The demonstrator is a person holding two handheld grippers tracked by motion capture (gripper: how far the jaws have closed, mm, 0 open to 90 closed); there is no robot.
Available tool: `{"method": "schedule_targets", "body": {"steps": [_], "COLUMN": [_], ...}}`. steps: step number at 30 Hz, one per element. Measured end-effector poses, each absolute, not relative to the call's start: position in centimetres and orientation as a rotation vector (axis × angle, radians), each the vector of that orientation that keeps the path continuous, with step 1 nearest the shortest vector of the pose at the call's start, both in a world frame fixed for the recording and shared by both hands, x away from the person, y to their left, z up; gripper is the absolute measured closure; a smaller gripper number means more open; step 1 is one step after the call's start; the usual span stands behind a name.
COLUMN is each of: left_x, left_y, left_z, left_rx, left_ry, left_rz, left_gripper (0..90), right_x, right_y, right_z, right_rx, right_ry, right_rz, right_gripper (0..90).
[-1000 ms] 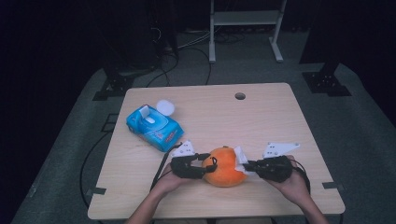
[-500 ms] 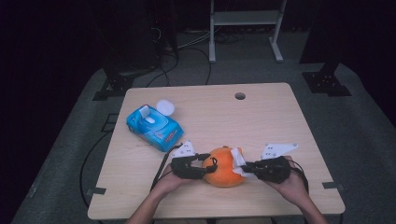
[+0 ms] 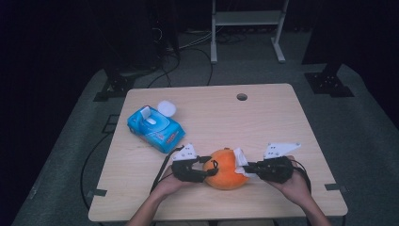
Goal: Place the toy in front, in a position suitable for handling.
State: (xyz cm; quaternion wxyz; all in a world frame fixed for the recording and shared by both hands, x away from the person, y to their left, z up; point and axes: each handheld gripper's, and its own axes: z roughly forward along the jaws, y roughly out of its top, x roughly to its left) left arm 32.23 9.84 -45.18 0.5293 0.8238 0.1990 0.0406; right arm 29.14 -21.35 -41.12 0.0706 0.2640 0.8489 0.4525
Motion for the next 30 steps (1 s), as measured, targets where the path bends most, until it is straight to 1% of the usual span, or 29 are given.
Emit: {"method": "schedule_targets", "body": {"steps": [3, 7, 8, 9, 12, 15, 19, 23, 26, 28, 30], "left_x": [32.2, 32.2, 32.1, 32.0, 32.0, 31.8, 31.5, 31.1, 31.1, 31.2, 31.3], "left_y": [9.9, 9.9, 9.9, 9.8, 9.6, 9.2, 9.0, 8.7, 8.8, 8.8, 8.8], "left_z": [-45.2, -44.5, -44.2, -43.6, -43.6, -44.2, -44.2, -44.1, -44.2, -44.1, -43.4], "left_rx": [1.966, 1.959, 1.952, 1.933, 1.940, 1.958, 1.982, 2.009, 2.003, 2.004, 1.987], "left_ry": [0.476, 0.465, 0.463, 0.459, 0.459, 0.448, 0.409, 0.378, 0.383, 0.379, 0.402], "left_rz": [0.090, 0.058, 0.061, 0.069, 0.075, 0.067, 0.088, 0.119, 0.107, 0.100, 0.096], "left_gripper": [43.7, 35.3, 34.7, 34.8, 35.5, 37.1, 39.7, 39.9, 39.5, 36.8, 28.4], "right_x": [29.3, 29.2, 29.1, 29.0, 28.9, 28.8, 28.8, 29.1, 29.4, 29.4, 29.1], "right_y": [-21.0, -21.1, -21.1, -21.1, -21.0, -20.8, -21.0, -20.1, -20.0, -20.0, -19.9], "right_z": [-41.2, -41.7, -41.8, -41.8, -42.0, -42.0, -41.2, -40.9, -41.0, -41.2, -41.5], "right_rx": [0.789, 0.784, 0.783, 0.773, 0.748, 0.734, 0.736, 0.733, 0.754, 0.753, 0.747], "right_ry": [2.562, 2.609, 2.621, 2.635, 2.666, 2.698, 2.656, 2.602, 2.606, 2.613, 2.641], "right_rz": [1.357, 1.346, 1.345, 1.348, 1.347, 1.332, 1.385, 1.400, 1.400, 1.391, 1.365], "right_gripper": [83.9, 83.8, 83.8, 83.8, 83.7, 83.7, 83.8, 83.8, 83.8, 83.9, 83.9]}}
